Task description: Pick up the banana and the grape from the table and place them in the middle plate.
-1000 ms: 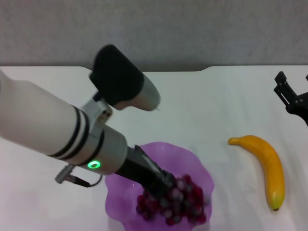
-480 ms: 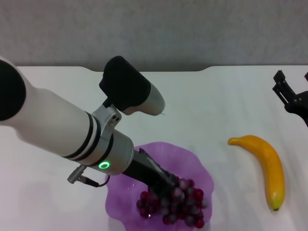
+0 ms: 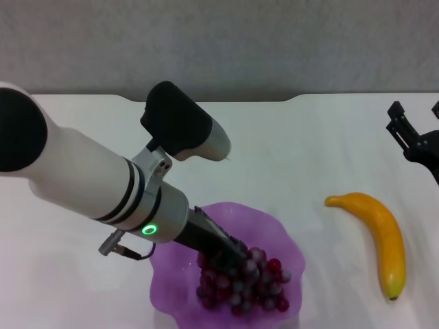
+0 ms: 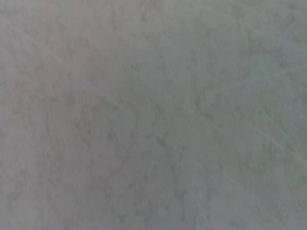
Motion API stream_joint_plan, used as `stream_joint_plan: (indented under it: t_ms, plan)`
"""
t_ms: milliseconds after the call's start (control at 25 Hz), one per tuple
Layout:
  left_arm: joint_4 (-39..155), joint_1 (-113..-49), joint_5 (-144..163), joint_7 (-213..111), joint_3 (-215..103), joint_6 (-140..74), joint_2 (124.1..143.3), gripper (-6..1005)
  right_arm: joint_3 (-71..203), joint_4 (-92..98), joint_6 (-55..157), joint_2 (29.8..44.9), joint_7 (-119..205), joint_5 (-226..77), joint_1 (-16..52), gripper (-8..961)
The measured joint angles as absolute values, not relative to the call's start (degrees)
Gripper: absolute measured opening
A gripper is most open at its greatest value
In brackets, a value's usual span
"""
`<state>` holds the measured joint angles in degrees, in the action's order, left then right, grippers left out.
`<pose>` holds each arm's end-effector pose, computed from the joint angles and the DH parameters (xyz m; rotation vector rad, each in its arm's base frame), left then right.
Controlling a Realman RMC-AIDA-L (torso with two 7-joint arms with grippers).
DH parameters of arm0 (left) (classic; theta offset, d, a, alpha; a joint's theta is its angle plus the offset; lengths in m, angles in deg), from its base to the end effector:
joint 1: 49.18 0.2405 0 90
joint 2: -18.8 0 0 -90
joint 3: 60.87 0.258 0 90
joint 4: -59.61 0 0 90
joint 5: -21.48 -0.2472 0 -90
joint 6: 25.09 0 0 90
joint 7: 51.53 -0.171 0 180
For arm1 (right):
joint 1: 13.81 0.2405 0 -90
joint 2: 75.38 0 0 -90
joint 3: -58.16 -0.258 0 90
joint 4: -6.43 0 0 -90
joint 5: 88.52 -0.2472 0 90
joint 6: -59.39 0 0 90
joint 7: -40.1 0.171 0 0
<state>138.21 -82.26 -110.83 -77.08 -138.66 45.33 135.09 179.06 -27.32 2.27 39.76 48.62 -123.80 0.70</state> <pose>-0.1199 0.3712 -0.1045 -2.7685 -0.7666 0.2318 0.3134 0.3789 -0.0303 -1.5930 0.5903 0.8478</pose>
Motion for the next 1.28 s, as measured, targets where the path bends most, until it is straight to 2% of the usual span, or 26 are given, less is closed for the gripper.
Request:
stream_joint_plan:
  t_ms: [40, 240, 480, 800, 1000, 1280]
  plan:
    - [138.2, -82.2, -110.9, -77.1, -138.8, 45.2, 135.04, 124, 179.1, -27.3, 2.3, 39.76, 48.6, -123.8, 0.7, 794]
    - [138.9, -81.2, -110.9, -77.1, -139.2, 43.4, 134.96, 251, 179.1, -27.3, 2.2, 39.76, 48.6, -123.9, 0.5, 792]
    - [141.4, -79.8, -110.8, -78.2, -140.4, 43.3, 134.90, 489, 179.1, -27.3, 2.1, 39.76, 48.6, -123.9, 0.4, 790]
    - [150.7, -75.2, -109.7, -83.0, -145.7, 40.2, 135.02, 745, 179.1, -27.3, 1.9, 39.75, 48.6, -123.9, 0.4, 787]
    - [150.9, -72.2, -104.4, -90.4, -151.1, 30.2, 135.07, 886, 179.1, -27.3, 1.8, 39.75, 48.6, -123.9, 0.6, 786]
    - [144.4, -66.0, -90.7, -109.8, -153.0, 9.9, 135.07, 885, 179.1, -27.3, 1.9, 39.75, 48.6, -123.9, 0.5, 783]
